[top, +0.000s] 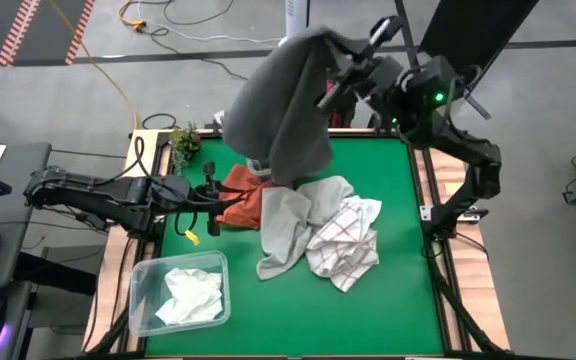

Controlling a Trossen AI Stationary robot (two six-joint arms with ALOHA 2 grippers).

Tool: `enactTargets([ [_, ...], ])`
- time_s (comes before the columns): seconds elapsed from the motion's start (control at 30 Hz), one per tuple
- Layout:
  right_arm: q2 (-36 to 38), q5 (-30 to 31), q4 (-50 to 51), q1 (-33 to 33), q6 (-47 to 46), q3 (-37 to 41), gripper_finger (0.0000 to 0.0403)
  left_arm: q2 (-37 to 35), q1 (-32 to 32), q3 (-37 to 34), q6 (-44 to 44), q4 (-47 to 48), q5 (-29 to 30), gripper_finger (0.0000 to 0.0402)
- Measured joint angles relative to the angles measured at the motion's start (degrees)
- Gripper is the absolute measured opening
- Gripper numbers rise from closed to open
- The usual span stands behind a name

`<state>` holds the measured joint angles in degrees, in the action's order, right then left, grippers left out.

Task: Sort towels by color in basket
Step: Put the gray towel into the top transparent bin

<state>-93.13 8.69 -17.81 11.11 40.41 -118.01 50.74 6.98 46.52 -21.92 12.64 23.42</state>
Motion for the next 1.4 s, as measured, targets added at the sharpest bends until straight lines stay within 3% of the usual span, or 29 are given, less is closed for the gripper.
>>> enactTargets([
  [0.4, -5.76, -10.07, -12.53, 12.81, -26.32, -0.21, 0.0029, -0.02, -1.50, 0.00, 0.56, -1.73, 0.23, 0.0066],
  [0.53, -9.13, -11.27, -13.42, 13.14, -26.96, -2.63, 0.0030, 0.00, -2.59, 0.00, 1.08, -1.25, 0.61, 0.0066],
  [0.73, -15.57, -21.28, -23.93, 11.97, -29.74, -10.09, 0.0029, 0.00, -4.28, 0.00, 1.83, -1.38, 0.63, 0.0066],
  [0.87, -19.90, -21.55, -22.75, 11.30, -25.97, -17.14, 0.0030, 0.00, -5.58, 0.00, 3.04, -3.15, 0.62, 0.0066],
  [0.93, -20.28, -21.54, -20.99, 11.57, -25.59, -15.95, 0.0030, 0.00, -6.21, 0.00, 4.15, -3.76, 0.63, 0.0066],
  [1.2, -21.71, -20.63, 23.27, 14.39, -26.45, -15.85, 0.0030, 0.01, -8.38, 0.00, 8.57, -5.41, 0.62, 0.0066],
  [1.4, -21.67, -15.72, 45.17, 15.30, -24.94, -15.92, 0.0030, 0.02, -8.76, 0.00, 9.29, -3.09, 1.92, 0.0066],
])
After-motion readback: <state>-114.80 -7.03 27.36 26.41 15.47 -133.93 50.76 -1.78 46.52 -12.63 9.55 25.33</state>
